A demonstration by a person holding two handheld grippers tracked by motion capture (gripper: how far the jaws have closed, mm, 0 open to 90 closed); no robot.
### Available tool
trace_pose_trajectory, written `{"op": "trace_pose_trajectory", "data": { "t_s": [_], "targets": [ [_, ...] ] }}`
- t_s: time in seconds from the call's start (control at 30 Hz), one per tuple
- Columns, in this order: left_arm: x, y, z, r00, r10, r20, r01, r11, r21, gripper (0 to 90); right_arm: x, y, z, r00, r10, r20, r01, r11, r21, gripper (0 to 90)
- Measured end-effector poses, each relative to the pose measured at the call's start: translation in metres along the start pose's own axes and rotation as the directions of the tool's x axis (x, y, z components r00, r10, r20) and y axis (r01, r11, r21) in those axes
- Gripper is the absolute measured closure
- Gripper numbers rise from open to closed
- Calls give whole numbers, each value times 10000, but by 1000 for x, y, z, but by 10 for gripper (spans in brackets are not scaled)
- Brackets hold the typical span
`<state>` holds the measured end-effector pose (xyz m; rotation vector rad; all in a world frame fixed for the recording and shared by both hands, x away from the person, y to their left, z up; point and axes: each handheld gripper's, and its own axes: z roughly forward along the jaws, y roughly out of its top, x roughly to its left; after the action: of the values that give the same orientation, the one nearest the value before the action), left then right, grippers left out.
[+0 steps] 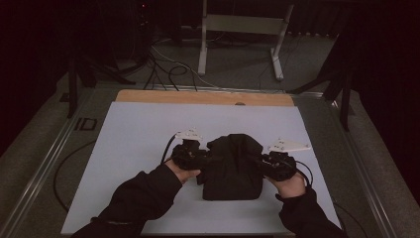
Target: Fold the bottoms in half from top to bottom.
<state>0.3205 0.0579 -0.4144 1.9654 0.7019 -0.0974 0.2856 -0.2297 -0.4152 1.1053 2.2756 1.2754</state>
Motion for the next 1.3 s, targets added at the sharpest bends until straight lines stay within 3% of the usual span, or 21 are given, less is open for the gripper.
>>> {"op": "trace_pose_trajectory", "data": {
  "t_s": [1.3],
  "targets": [
    [32, 0, -75, 9937, -346, -1068, 284, 9979, -587, 736, 30, 56, 52, 9946, -725, -742, 705, 9971, -296, 782]
  ]
}}
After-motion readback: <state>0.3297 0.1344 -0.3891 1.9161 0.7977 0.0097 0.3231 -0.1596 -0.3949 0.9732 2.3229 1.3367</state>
